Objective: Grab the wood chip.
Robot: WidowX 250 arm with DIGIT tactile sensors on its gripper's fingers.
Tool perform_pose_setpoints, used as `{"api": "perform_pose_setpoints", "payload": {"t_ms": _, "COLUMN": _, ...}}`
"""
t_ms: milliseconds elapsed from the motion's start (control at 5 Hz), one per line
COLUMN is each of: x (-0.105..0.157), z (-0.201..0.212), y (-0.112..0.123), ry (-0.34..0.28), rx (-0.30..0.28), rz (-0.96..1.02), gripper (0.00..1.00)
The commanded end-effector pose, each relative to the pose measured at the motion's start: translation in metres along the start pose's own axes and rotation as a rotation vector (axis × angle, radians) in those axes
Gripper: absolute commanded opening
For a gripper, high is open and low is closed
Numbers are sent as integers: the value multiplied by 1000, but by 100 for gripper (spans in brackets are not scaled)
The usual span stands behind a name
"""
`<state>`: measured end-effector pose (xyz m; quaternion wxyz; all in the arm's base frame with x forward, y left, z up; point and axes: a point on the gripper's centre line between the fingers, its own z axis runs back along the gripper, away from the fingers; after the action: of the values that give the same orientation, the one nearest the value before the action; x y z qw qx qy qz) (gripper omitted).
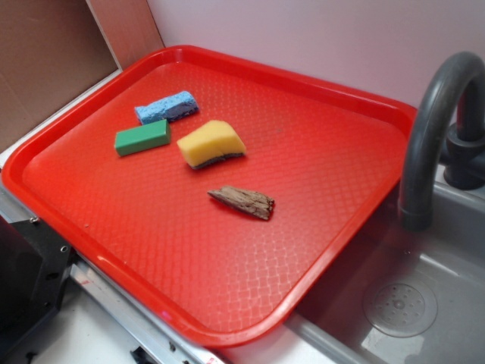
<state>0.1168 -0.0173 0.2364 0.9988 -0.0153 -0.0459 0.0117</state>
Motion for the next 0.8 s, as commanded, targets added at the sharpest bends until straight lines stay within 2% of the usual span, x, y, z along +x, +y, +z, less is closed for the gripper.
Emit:
{"api": "perform_pose_setpoints", "payload": {"t_ms": 0, "x": 0, "z": 0, "y": 0, "ry": 0, "rx": 0, "rz": 0, "gripper": 100}}
{"api": "perform_pose_setpoints", "payload": {"t_ms": 200, "x": 17, "z": -10, "y": -11, "ry": -56, "rx": 35, "rz": -155, "gripper": 100}}
{"api": "perform_pose_setpoints", "payload": {"t_ms": 400, "x": 32, "z": -20, "y": -21, "ry": -102, "rx": 19, "rz": -358, "gripper": 100}}
{"api": "perform_pose_setpoints", "payload": {"t_ms": 600, "x": 50, "z": -36, "y": -36, "ry": -124, "rx": -24, "rz": -605, "gripper": 100}}
